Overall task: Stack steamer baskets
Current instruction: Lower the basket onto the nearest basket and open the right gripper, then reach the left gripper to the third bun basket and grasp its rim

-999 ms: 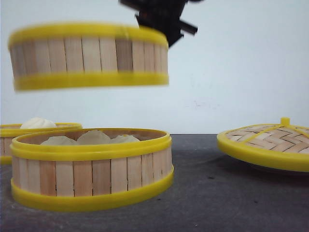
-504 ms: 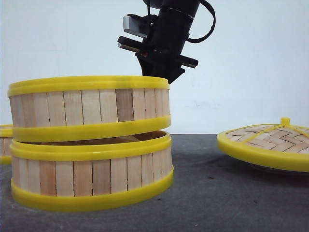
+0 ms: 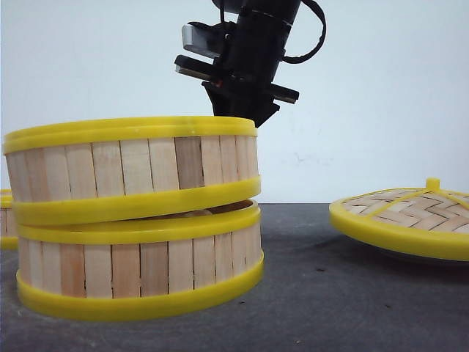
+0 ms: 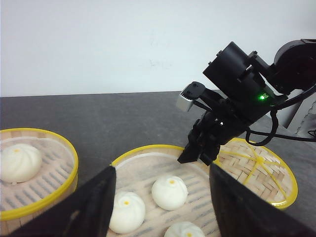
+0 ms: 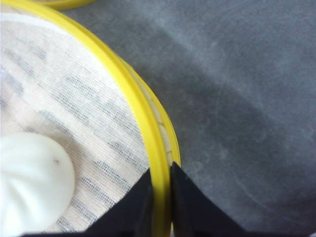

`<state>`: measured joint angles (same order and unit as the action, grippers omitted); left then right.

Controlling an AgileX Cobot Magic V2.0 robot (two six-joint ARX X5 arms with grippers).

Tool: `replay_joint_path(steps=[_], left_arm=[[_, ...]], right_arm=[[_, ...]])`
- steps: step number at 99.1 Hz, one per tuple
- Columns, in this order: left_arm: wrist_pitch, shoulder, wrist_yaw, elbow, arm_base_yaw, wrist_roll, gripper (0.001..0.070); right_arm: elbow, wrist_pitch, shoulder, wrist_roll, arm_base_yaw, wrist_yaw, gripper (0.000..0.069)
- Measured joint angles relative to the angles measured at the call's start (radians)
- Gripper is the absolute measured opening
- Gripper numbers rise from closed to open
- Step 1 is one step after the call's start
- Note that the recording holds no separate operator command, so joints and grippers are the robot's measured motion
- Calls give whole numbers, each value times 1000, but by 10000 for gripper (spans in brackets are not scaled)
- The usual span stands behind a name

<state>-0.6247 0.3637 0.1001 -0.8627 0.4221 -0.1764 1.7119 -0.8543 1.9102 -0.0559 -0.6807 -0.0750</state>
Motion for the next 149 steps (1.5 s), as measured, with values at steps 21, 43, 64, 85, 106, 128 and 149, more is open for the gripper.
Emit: replay_joint_path(steps=[21, 43, 64, 85, 106, 128, 149], left_arm=[[0, 0, 0, 0, 0, 0, 357], [0, 0, 0, 0, 0, 0, 357], [0, 0, 0, 0, 0, 0, 357], [0, 0, -1, 0, 0, 0, 356], [0, 0, -85, 0, 0, 0, 355], [4, 14, -228, 0, 0, 0, 355], [38, 115, -262, 0, -1, 5, 355]], right_arm=[[0, -11, 0, 0, 0, 0, 30], [0, -18, 0, 0, 1, 53, 238], [0, 30, -9, 0, 8, 53, 257], [-1, 78, -180, 0, 8, 137, 258], [1, 114, -475, 15, 8, 160, 270], [1, 38, -686, 43, 8, 183, 286], [-74, -6, -874, 52, 8, 218, 286]])
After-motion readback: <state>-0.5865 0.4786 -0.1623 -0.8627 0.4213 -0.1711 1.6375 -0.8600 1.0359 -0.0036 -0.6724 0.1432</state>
